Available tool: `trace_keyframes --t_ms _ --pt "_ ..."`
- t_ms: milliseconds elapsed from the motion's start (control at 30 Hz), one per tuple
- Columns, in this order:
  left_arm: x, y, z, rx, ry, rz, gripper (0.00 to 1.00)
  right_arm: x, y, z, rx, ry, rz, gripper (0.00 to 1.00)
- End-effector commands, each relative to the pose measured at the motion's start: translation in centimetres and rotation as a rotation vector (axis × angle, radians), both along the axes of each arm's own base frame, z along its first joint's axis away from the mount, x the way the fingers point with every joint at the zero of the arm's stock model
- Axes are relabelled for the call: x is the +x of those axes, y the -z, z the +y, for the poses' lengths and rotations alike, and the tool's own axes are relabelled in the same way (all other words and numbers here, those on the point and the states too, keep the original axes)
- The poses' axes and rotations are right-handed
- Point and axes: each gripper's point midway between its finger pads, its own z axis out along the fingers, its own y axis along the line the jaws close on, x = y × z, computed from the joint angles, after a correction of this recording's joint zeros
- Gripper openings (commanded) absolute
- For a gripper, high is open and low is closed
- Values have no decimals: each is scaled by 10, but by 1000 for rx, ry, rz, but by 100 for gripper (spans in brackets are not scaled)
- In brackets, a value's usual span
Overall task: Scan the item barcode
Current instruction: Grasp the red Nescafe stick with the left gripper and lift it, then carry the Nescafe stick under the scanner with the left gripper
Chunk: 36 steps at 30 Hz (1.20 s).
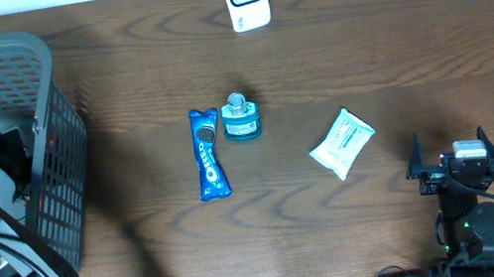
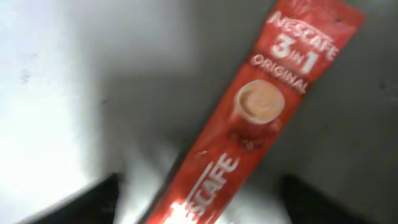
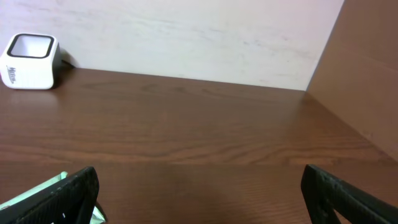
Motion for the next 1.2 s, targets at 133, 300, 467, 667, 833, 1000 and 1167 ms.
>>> trace_keyframes --t_ms 133,300,467,667,833,1000,1167 --pt "-26 43 -8 -37 13 146 7 0 0 1 6 -3 -3 99" --pt "-24 29 -6 -18 11 123 7 0 0 1 6 -3 -3 99" --pt "-10 -32 6 64 -51 -12 7 0 0 1 6 -3 -3 99" --pt "-7 -143 11 188 -156 -287 7 0 0 1 6 -3 -3 99" --pt "-31 -243 -8 274 -206 -554 7 0 0 1 6 -3 -3 99" --pt "-38 -310 -85 136 6 -825 7 0 0 1 6 -3 -3 99" --pt "-41 -341 -184 -76 337 -958 7 0 0 1 6 -3 -3 99"
